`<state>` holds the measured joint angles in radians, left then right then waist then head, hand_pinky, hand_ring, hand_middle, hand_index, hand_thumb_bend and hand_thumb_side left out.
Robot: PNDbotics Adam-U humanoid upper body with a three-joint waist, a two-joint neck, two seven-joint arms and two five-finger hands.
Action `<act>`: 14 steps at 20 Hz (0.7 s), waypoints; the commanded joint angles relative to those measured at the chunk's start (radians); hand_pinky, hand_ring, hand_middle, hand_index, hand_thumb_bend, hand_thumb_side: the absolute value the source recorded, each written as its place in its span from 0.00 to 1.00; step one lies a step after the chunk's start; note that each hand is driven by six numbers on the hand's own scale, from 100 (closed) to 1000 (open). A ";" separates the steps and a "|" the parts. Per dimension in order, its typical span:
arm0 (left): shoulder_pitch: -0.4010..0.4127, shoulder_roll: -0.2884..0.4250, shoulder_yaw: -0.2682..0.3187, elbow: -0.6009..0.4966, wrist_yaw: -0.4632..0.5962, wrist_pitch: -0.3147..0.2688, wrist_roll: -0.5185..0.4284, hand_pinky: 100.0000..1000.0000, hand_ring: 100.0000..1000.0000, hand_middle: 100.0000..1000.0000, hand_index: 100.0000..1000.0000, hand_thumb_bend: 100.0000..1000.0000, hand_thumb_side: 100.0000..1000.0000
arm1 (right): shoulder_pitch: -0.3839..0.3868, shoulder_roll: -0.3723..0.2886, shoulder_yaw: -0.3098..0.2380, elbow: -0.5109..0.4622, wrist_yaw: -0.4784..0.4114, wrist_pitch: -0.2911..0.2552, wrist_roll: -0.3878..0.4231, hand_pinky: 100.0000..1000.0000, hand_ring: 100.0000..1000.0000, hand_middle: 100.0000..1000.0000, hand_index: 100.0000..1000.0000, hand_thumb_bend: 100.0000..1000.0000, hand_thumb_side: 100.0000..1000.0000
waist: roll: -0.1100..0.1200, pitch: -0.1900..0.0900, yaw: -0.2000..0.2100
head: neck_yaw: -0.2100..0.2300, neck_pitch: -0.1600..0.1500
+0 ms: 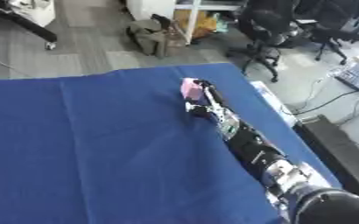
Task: Pick up the objects with one hand, pass them to the other hand, and then place them into the box on the other side of the table.
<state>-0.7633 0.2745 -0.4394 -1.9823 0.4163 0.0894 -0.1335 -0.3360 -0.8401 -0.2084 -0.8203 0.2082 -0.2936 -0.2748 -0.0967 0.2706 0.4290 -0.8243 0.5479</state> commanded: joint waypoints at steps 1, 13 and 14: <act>-0.015 0.020 0.001 -0.018 0.000 -0.001 -0.005 0.62 0.56 0.50 0.74 1.00 0.62 | -0.004 -0.017 -0.001 -0.003 0.023 -0.003 -0.050 0.54 0.65 0.56 0.67 0.00 0.29 | 0.003 -0.010 -0.002 | -0.004 -0.006; -0.001 0.020 -0.001 -0.018 0.000 0.003 -0.002 0.62 0.56 0.50 0.74 1.00 0.62 | 0.004 -0.005 -0.019 -0.049 0.000 -0.024 -0.257 0.32 0.45 0.27 0.39 0.00 0.41 | 0.005 -0.017 -0.013 | -0.008 0.008; 0.001 0.020 -0.001 -0.018 0.000 0.003 -0.001 0.62 0.56 0.50 0.74 1.00 0.62 | 0.004 -0.003 -0.021 -0.063 -0.002 -0.026 -0.261 0.31 0.44 0.27 0.39 0.00 0.41 | 0.005 -0.017 -0.015 | -0.008 0.008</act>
<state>-0.7541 0.2818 -0.4448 -1.9823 0.4163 0.0925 -0.1353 -0.3322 -0.8173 -0.2209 -0.8630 0.2140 -0.3183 -0.5232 -0.0939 0.2724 0.4153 -0.8282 0.5528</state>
